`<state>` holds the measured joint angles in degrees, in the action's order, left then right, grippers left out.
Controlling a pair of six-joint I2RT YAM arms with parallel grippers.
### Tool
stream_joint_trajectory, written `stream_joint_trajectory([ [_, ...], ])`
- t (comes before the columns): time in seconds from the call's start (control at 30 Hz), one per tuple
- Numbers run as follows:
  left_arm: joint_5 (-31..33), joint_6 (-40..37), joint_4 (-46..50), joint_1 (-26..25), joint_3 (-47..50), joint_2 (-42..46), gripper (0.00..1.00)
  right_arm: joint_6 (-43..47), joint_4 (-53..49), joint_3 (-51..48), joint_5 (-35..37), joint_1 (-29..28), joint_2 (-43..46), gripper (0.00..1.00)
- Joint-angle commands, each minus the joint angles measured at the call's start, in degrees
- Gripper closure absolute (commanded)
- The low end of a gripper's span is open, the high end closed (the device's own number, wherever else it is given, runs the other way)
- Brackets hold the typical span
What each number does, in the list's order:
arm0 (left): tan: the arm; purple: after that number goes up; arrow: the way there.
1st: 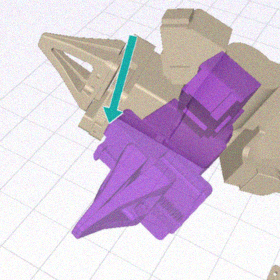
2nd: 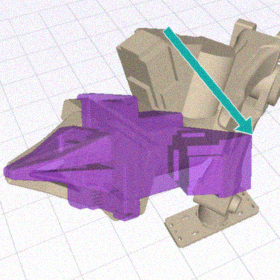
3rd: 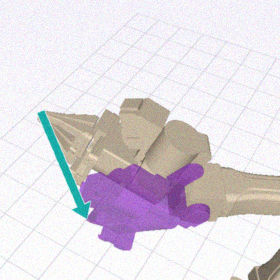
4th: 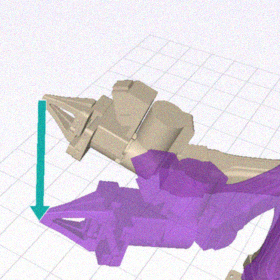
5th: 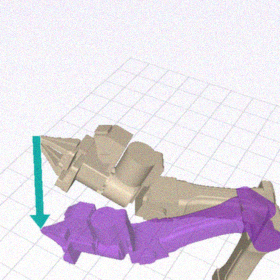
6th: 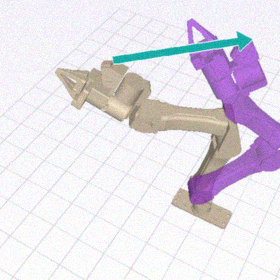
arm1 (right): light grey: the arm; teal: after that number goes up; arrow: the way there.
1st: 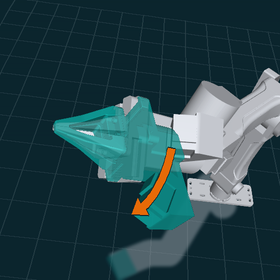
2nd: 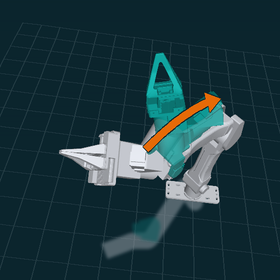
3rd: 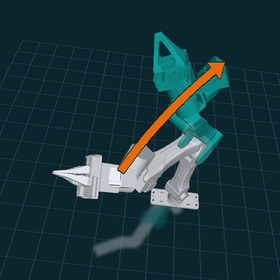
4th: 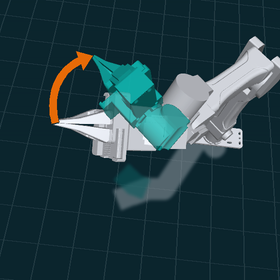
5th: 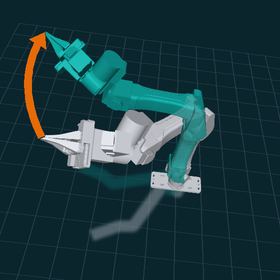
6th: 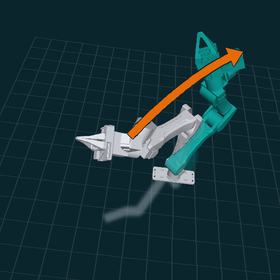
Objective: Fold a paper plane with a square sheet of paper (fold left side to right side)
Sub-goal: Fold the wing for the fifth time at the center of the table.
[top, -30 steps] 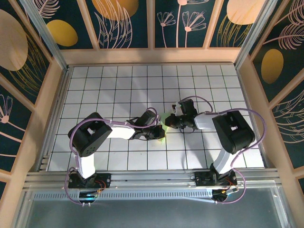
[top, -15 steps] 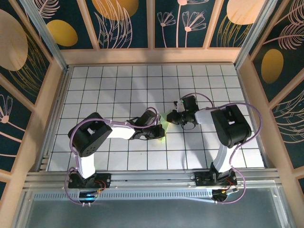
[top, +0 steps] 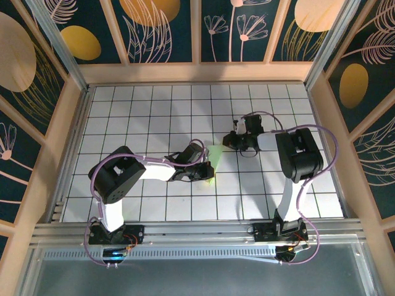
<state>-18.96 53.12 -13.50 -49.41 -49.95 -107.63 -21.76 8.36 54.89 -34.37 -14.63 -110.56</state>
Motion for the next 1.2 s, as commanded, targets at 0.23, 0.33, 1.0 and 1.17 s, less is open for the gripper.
stream_joint_trajectory([
  [0.23,4.28,-1.0,8.75,0.01,2.32,-1.97,1.0,0.67,-5.2,-1.67,2.75,1.34,9.94,1.0],
  [0.33,4.48,-1.05,8.84,0.02,2.27,-1.94,1.0,-2.08,-5.32,-6.21,1.23,0.01,15.99,1.0],
  [1.0,5.15,-1.13,9.28,0.05,2.2,-1.66,1.0,-13.73,0.91,-14.27,-5.06,-12.76,12.54,1.0],
  [1.17,5.16,-1.15,9.28,0.03,2.22,-1.53,1.0,-13.68,0.95,-15.04,-3.96,-12.85,10.23,1.0],
])
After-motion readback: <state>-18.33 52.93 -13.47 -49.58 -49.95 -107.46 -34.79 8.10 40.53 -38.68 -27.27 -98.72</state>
